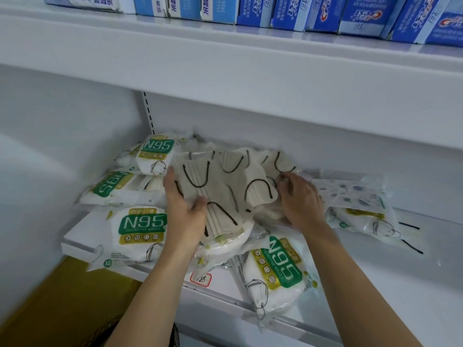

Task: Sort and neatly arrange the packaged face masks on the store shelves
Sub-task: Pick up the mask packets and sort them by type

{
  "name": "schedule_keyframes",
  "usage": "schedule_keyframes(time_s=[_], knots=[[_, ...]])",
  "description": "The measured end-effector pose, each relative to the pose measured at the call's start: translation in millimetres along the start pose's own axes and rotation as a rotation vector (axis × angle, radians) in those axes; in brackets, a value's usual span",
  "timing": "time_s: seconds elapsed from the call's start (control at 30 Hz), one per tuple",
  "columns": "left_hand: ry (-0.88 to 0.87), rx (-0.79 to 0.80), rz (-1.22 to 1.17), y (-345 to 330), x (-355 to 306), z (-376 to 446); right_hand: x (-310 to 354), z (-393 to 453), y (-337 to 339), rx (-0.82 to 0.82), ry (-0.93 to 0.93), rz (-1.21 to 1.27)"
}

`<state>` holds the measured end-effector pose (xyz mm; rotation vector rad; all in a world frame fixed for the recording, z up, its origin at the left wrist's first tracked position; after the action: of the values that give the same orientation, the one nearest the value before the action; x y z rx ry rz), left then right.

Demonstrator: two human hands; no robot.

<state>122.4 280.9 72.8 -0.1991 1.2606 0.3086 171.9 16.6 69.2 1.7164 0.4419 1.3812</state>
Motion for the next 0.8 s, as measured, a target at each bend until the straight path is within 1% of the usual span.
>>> schedule_keyframes(time_s=[0.03,0.1,0.17,0.23,0.3,0.4,0.47,0.53,0.6,0.67,0.73,0.8], knots=[[0.003,-0.012,-0.027,1.1,0.4,0.8,0.3,3.4,-1.1,0.010,0.002,-0.044],[-0.016,0.012,-0.032,1.1,-0.3,0.2,3.2,6.4,-2.5,0.024,0.002,-0.111],[-0.051,0.078,0.011,-2.1,2.2,0.3,3.8,10.7,4.1,-0.051,-0.003,-0.021],[-0.029,0.128,0.026,-5.3,6.2,-1.1,-0.7,14.8,14.1,-0.156,-0.043,0.055],[0.024,0.125,-0.013,-5.6,8.7,-2.8,-3.2,17.3,16.6,-0.152,-0.072,0.060],[0.058,0.095,-0.048,-4.4,10.8,-2.0,1.5,15.2,10.5,-0.083,-0.072,0.011],[0.066,0.082,-0.060,-4.6,12.5,-1.9,1.7,17.1,14.1,-0.140,-0.067,0.062],[0.072,0.074,-0.064,-4.5,13.3,-1.8,0.1,17.1,28.4,-0.241,-0.078,0.182],[0.072,0.065,-0.085,-3.3,13.2,-2.8,-0.6,10.3,47.1,-0.318,-0.109,0.388],[0.072,0.074,-0.107,-3.2,12.3,-4.2,6.0,-2.8,64.7,-0.379,-0.076,0.588],[0.110,0.071,-0.181,-3.2,13.0,-5.1,23.0,-20.5,72.7,-0.371,0.007,0.698],[0.186,0.038,-0.307,-3.0,14.3,-4.0,40.0,-34.3,67.2,-0.277,0.077,0.752]])
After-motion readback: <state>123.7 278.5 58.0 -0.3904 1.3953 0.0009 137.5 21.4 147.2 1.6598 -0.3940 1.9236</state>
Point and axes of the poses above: each hand's wrist, its own z-axis towards the middle knuckle, its own y-axis out of the back of the hand, x = y × z, the point moved 7 cm from there along z, towards the middle knuckle, and after that the axes turned 13 degrees about -y, right-handed, at the moved point
